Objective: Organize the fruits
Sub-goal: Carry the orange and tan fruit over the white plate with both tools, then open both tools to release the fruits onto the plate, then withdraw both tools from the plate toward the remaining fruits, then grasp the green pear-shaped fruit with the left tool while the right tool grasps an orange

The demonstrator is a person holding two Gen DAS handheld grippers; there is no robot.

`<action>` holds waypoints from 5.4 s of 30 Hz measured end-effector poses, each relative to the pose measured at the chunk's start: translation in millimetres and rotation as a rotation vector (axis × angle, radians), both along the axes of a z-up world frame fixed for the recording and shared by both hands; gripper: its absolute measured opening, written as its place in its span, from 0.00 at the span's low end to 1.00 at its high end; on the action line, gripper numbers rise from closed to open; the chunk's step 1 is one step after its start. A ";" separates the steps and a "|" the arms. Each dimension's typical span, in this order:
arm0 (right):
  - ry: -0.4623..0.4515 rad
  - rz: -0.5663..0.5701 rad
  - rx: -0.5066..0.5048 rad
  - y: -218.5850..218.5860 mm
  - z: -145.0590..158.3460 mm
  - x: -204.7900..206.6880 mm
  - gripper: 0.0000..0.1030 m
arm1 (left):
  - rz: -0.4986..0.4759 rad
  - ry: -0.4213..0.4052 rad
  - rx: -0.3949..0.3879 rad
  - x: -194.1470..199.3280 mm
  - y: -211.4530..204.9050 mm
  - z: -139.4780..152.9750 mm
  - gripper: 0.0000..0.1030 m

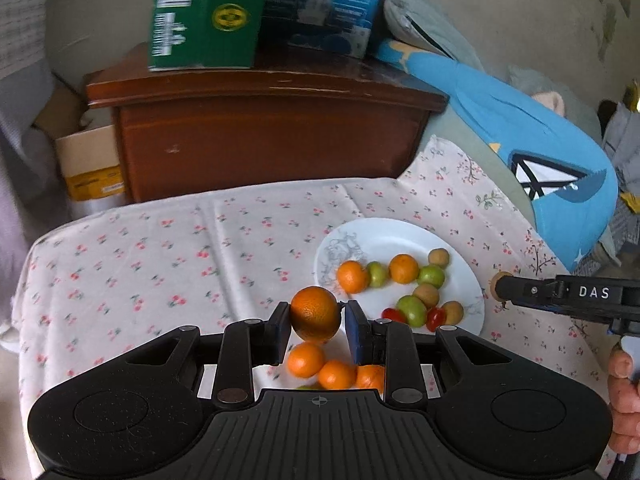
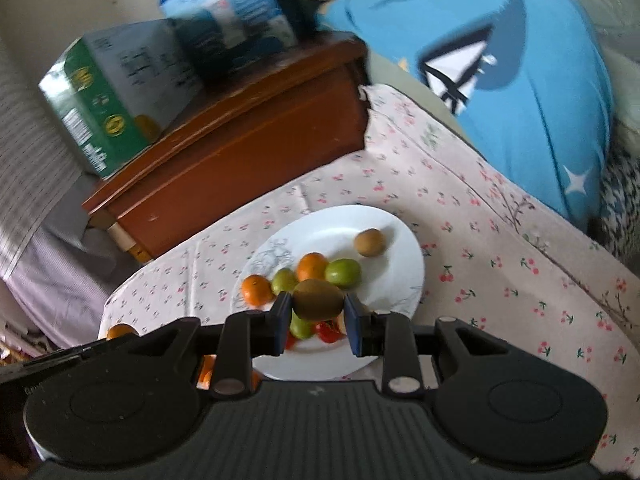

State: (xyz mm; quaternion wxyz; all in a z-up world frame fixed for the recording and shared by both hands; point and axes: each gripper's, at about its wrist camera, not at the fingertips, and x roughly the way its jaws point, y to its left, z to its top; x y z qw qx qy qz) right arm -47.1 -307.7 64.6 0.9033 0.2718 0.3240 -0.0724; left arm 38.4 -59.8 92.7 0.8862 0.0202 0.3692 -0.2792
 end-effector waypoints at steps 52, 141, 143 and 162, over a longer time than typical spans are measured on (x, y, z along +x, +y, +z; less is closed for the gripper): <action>0.063 0.140 -0.070 35.2 -15.7 36.8 0.42 | 0.072 0.024 0.010 27.6 -1.4 12.8 0.82; 0.090 0.163 -0.087 87.3 -57.5 -6.0 0.29 | -0.048 0.038 0.188 -17.5 -2.1 -79.4 0.41; 0.089 0.165 -0.090 87.8 -57.5 -6.5 0.29 | -0.054 0.044 0.167 -16.5 -1.4 -78.7 0.31; 0.026 0.137 -0.052 77.1 -37.1 -6.3 0.29 | -0.028 0.004 0.042 -19.9 2.9 -38.2 0.26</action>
